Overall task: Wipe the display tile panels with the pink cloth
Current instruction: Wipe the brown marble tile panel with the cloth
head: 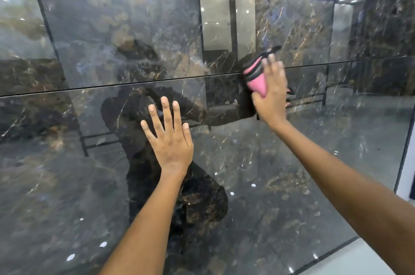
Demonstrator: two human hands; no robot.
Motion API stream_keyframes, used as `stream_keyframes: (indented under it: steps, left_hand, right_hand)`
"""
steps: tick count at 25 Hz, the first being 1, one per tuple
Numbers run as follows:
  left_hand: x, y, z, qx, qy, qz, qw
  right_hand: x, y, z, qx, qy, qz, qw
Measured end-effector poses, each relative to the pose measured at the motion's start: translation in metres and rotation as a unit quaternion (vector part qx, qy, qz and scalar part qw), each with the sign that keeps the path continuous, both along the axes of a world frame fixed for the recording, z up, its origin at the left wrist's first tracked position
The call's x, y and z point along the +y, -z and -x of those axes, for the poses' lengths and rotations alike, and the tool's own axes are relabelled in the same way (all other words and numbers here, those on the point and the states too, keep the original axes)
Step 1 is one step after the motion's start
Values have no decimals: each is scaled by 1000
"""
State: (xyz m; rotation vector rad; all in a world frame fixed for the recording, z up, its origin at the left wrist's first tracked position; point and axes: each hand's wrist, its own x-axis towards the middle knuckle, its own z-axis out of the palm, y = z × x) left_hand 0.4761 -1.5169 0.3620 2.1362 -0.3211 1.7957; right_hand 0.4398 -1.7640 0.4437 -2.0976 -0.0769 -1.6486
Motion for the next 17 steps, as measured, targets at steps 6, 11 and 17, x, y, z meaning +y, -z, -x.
stream_keyframes:
  steps: [6,11,17]
  left_hand:
    - [4,5,1,8,4,-14,1000]
    - [3,5,-1,-4,11,-14,1000]
    - [-1,3,-4,-12,-4,-5,1000]
  right_hand:
    - [0,171,31,100,-17,635,766]
    - [-68,-3,14,86,92,76,989]
    - [-31,100,10,86,64,214,971]
